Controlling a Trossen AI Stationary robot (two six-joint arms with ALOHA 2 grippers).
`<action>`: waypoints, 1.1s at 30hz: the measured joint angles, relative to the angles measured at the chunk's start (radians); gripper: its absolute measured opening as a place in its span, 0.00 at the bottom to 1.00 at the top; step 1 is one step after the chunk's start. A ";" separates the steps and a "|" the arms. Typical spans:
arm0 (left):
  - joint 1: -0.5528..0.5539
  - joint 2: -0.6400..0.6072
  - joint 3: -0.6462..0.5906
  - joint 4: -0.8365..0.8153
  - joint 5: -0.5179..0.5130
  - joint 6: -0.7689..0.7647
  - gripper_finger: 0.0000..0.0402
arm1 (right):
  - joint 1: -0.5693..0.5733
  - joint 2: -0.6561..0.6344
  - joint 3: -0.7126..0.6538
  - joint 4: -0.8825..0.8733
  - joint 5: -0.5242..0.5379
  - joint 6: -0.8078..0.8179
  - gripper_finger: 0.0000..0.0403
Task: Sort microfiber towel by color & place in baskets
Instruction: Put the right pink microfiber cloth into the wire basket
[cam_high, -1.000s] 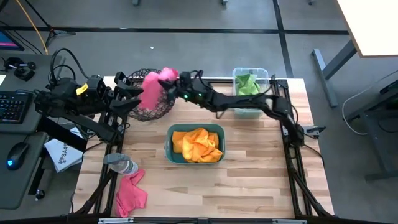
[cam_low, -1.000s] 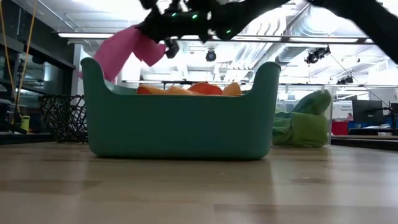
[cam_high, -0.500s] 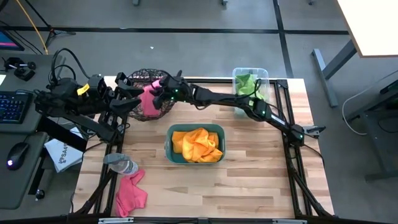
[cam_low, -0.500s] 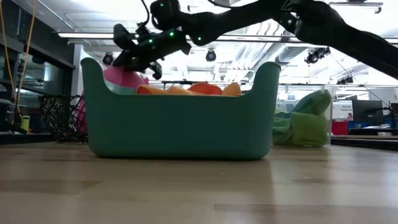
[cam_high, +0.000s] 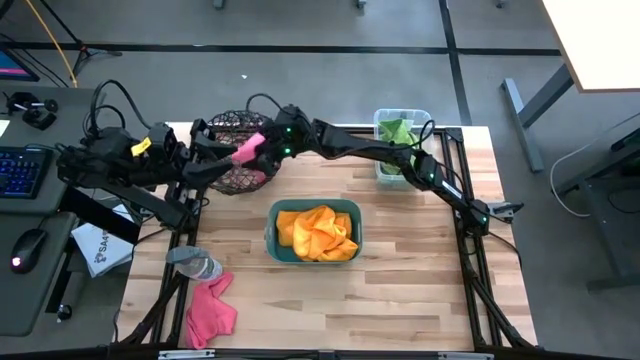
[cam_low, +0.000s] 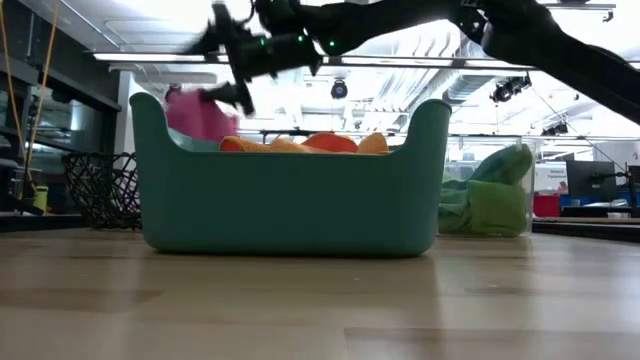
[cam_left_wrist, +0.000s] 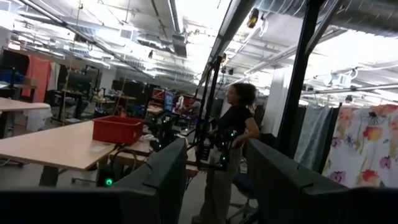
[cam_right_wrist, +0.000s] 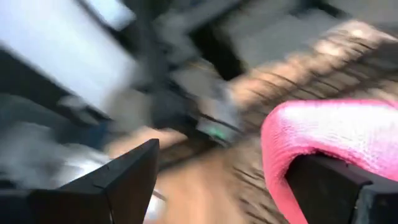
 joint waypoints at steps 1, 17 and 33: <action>0.000 0.002 0.000 -0.003 0.000 0.000 0.39 | 0.008 0.003 0.001 0.052 -0.028 0.025 0.81; 0.000 0.016 0.000 -0.007 0.040 -0.055 0.39 | 0.090 0.002 0.002 -0.051 0.387 0.108 0.81; 0.000 0.019 0.000 -0.009 -0.021 -0.053 0.39 | 0.003 -0.009 0.000 -0.047 0.021 0.277 0.81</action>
